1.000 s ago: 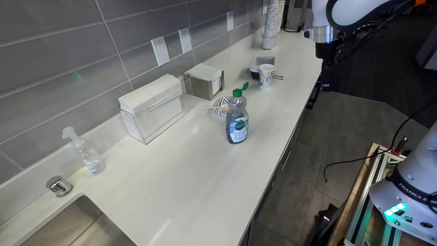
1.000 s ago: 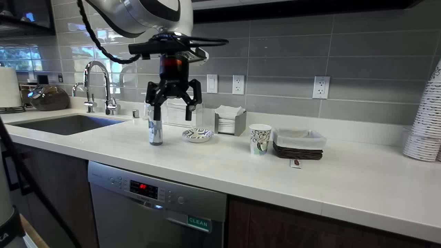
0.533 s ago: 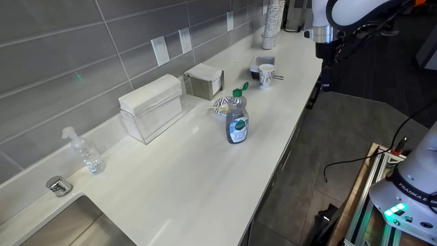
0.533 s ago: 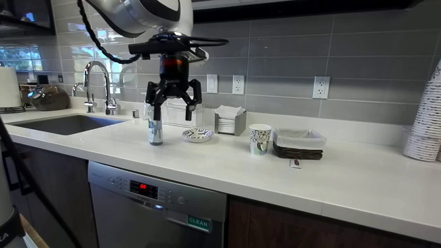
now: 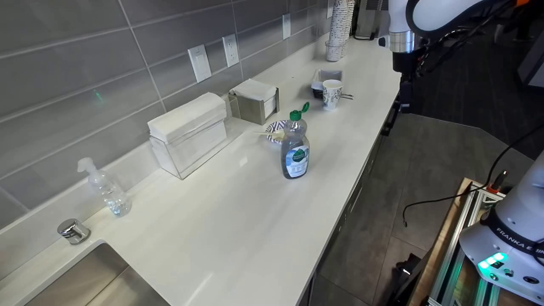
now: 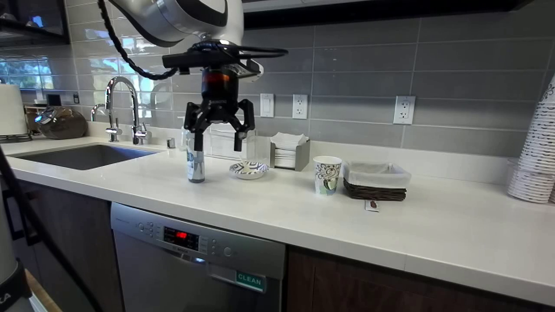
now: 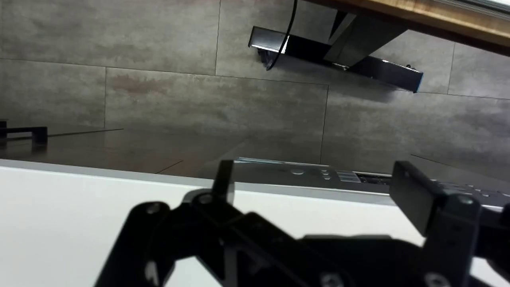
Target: Move the paper cup to the left
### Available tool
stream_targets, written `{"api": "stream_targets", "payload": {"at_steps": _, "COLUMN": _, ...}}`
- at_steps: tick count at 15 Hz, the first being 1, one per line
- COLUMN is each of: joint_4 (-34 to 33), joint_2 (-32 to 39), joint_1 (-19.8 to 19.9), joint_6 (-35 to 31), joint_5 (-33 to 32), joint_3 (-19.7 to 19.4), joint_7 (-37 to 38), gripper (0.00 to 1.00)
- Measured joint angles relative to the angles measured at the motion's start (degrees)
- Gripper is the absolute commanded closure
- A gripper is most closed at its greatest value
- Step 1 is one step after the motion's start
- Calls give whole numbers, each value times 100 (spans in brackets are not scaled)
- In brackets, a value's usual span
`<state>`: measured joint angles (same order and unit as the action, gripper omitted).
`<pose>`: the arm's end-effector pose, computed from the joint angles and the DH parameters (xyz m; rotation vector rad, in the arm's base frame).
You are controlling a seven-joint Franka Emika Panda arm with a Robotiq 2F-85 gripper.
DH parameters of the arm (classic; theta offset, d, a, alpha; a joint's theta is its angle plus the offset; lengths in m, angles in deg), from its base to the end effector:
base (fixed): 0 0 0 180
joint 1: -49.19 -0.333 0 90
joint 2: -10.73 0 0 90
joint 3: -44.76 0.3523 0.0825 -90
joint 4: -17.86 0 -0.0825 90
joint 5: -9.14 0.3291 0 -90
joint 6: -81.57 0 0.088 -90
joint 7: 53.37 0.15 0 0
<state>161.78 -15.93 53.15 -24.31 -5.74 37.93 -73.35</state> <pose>0.2937 -0.0896 0.4440 2.9612 0.4094 -0.3603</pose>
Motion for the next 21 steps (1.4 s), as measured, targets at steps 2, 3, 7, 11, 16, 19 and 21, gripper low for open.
{"api": "stream_targets", "payload": {"at_steps": 2, "joint_4": -121, "joint_2": 76, "joint_1": 6, "joint_6": -2, "joint_5": 57, "joint_3": -105, "joint_7": 59, "gripper": 0}}
{"api": "stream_targets", "payload": {"at_steps": 3, "joint_4": -214, "joint_2": 144, "joint_1": 16, "joint_6": -2, "joint_5": 118, "joint_3": -183, "joint_7": 67, "gripper": 0}}
{"api": "stream_targets", "payload": {"at_steps": 7, "joint_4": -734, "joint_2": 560, "joint_1": 119, "joint_6": -93, "joint_5": 516, "joint_3": -539, "joint_7": 69, "gripper": 0}}
{"api": "stream_targets", "payload": {"at_steps": 11, "joint_4": -1362, "joint_2": 1148, "joint_1": 295, "joint_6": -328, "joint_5": 1000, "joint_3": -797, "joint_7": 174, "gripper": 0}}
{"api": "stream_targets", "payload": {"at_steps": 16, "joint_4": -2059, "joint_2": 1924, "joint_1": 555, "joint_6": -725, "joint_5": 1414, "joint_3": -901, "joint_7": 585, "gripper": 0}}
{"api": "stream_targets", "payload": {"at_steps": 19, "joint_4": -2365, "joint_2": 2303, "joint_1": 707, "joint_6": -967, "joint_5": 1501, "joint_3": -904, "joint_7": 979, "gripper": 0}}
{"api": "stream_targets", "payload": {"at_steps": 21, "joint_4": -2511, "joint_2": 2506, "joint_1": 775, "joint_6": -977, "joint_5": 1619, "joint_3": -904, "joint_7": 998, "gripper": 0}}
